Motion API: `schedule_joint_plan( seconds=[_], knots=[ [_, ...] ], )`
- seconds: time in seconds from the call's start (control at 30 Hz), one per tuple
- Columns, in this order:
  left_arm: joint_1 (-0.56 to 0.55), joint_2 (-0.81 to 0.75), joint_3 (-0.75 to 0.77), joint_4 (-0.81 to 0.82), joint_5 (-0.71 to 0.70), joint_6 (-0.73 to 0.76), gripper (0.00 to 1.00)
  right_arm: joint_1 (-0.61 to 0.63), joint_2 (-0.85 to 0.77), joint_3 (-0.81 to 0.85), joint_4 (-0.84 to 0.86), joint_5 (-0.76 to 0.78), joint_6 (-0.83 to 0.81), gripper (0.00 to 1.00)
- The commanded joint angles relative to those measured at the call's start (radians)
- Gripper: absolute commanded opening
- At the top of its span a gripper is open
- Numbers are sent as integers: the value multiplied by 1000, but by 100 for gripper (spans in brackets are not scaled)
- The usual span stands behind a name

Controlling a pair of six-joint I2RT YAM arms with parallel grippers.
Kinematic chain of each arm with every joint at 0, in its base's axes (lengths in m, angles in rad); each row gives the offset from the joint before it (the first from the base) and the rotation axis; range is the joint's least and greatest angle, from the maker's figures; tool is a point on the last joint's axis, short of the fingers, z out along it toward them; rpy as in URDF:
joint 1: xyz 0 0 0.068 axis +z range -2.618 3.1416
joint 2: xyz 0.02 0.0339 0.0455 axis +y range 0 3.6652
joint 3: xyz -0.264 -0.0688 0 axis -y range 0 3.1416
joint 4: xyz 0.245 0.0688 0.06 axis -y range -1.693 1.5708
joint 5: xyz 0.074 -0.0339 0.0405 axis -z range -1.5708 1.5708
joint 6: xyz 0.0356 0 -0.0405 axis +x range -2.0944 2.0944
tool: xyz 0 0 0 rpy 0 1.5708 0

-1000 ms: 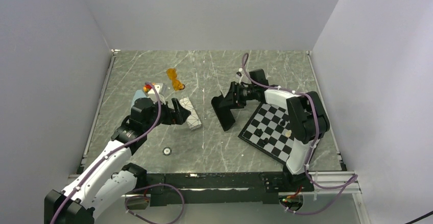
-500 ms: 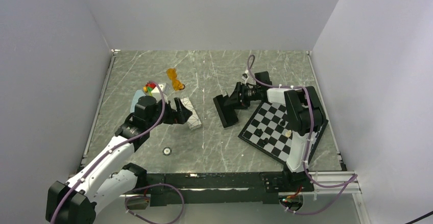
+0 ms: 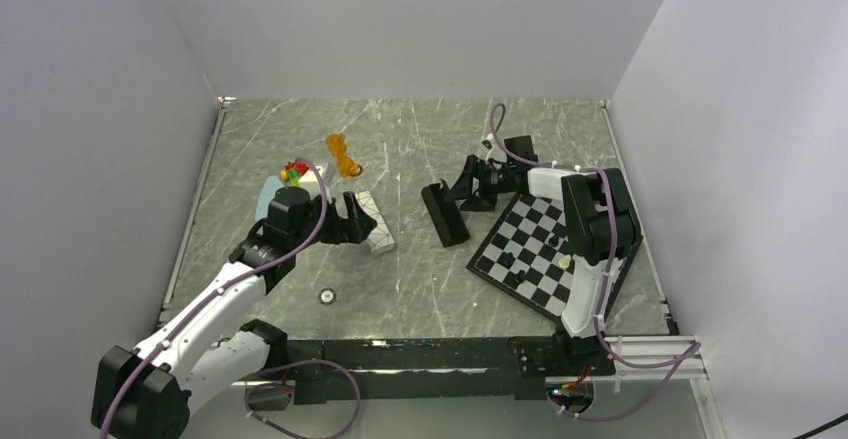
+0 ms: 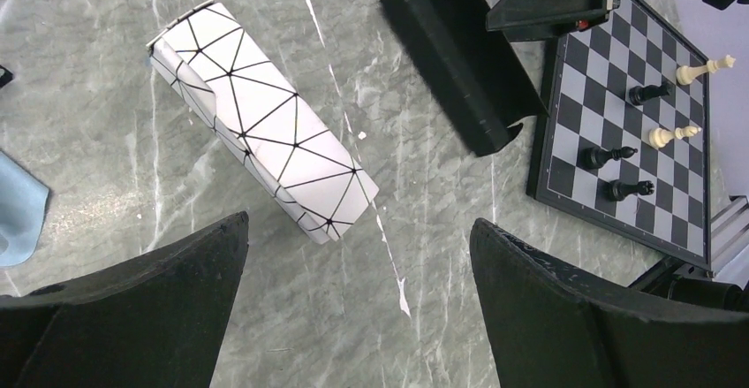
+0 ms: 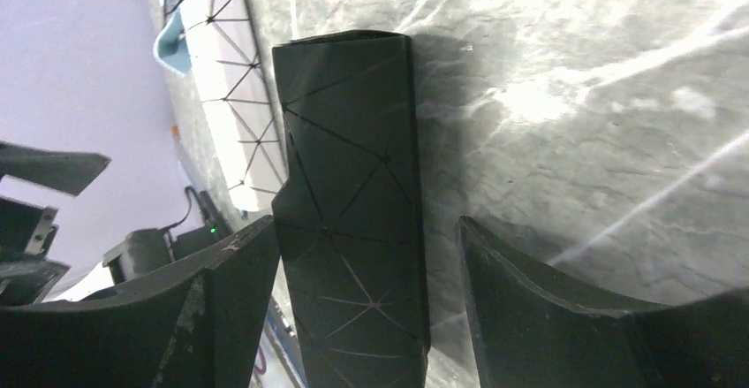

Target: Organize the sunglasses

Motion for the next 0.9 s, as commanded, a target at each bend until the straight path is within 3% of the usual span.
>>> schedule_joint_plan(
  seconds=[0.0, 0.27, 0.37, 0.6, 0.87],
  knots=[
    [3, -33, 51, 7, -29, 17, 99, -11, -42, 35, -67, 190, -47, 76],
    [3, -40, 52, 12, -32, 18, 99, -11, -107, 24, -80, 200, -95, 76],
    [3, -32, 52, 14, -22, 12, 99, -9, -118, 15, -79, 199, -107, 66],
    [3, -40, 45, 22, -17, 6, 99, 14, -152, 7, -100, 248, -144, 52],
    [4, -15, 39, 44, 2, -8, 99, 179, -238, 12, -192, 516, -163, 61]
  ],
)
